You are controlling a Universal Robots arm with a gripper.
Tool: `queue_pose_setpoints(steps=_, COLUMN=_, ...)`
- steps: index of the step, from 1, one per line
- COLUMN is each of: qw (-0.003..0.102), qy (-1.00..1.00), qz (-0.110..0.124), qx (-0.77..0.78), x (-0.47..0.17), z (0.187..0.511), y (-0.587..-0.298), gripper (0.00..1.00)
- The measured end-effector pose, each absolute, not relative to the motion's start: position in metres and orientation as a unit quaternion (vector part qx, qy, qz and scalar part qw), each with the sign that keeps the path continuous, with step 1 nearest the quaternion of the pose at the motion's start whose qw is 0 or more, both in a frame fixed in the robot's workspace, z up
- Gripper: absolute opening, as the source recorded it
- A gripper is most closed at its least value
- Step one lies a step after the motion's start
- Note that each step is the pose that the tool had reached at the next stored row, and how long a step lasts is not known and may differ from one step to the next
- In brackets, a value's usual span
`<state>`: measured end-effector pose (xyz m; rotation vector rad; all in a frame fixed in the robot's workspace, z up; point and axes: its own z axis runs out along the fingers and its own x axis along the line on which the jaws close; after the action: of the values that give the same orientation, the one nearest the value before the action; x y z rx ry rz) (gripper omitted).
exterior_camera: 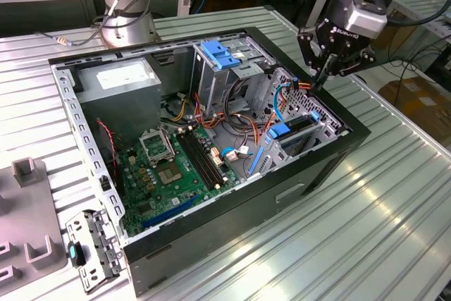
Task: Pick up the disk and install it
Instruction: 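Insert the first disk wire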
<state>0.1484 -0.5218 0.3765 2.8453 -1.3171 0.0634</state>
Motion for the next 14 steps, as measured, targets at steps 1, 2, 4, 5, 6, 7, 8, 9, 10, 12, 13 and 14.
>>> queue_pose_setpoints(steps=1, qw=0.003, qy=-0.427, qz=0.020, qx=0.904, x=0.1484, z=0.3765, y=-0.5218, gripper=0.17)
queue_pose_setpoints(steps=2, qw=0.003, qy=-0.439, qz=0.020, qx=0.898, x=0.1484, z=0.3762, y=-0.5218, gripper=0.17)
queue_pose_setpoints(steps=4, qw=0.004, qy=-0.454, qz=0.020, qx=0.891, x=0.1484, z=0.3760, y=-0.5218, gripper=0.17)
queue_pose_setpoints(steps=5, qw=0.004, qy=-0.468, qz=0.020, qx=0.883, x=0.1484, z=0.3759, y=-0.5217, gripper=0.17)
queue_pose_setpoints(steps=6, qw=0.004, qy=-0.477, qz=0.020, qx=0.879, x=0.1484, z=0.3757, y=-0.5218, gripper=0.17)
queue_pose_setpoints(steps=7, qw=0.004, qy=-0.483, qz=0.020, qx=0.876, x=0.1484, z=0.3757, y=-0.5218, gripper=0.17)
queue_pose_setpoints(steps=8, qw=0.004, qy=-0.490, qz=0.020, qx=0.872, x=0.1484, z=0.3756, y=-0.5218, gripper=0.17)
queue_pose_setpoints(steps=9, qw=0.004, qy=-0.495, qz=0.020, qx=0.869, x=0.1484, z=0.3755, y=-0.5218, gripper=0.17)
queue_pose_setpoints(steps=10, qw=0.005, qy=-0.502, qz=0.020, qx=0.864, x=0.1483, z=0.3755, y=-0.5218, gripper=0.17)
queue_pose_setpoints(steps=12, qw=0.005, qy=-0.512, qz=0.020, qx=0.859, x=0.1482, z=0.3753, y=-0.5218, gripper=0.17)
queue_pose_setpoints(steps=13, qw=0.005, qy=-0.517, qz=0.020, qx=0.856, x=0.1481, z=0.3753, y=-0.5218, gripper=0.17)
queue_pose_setpoints(steps=14, qw=0.005, qy=-0.528, qz=0.020, qx=0.849, x=0.1478, z=0.3752, y=-0.5217, gripper=0.17)
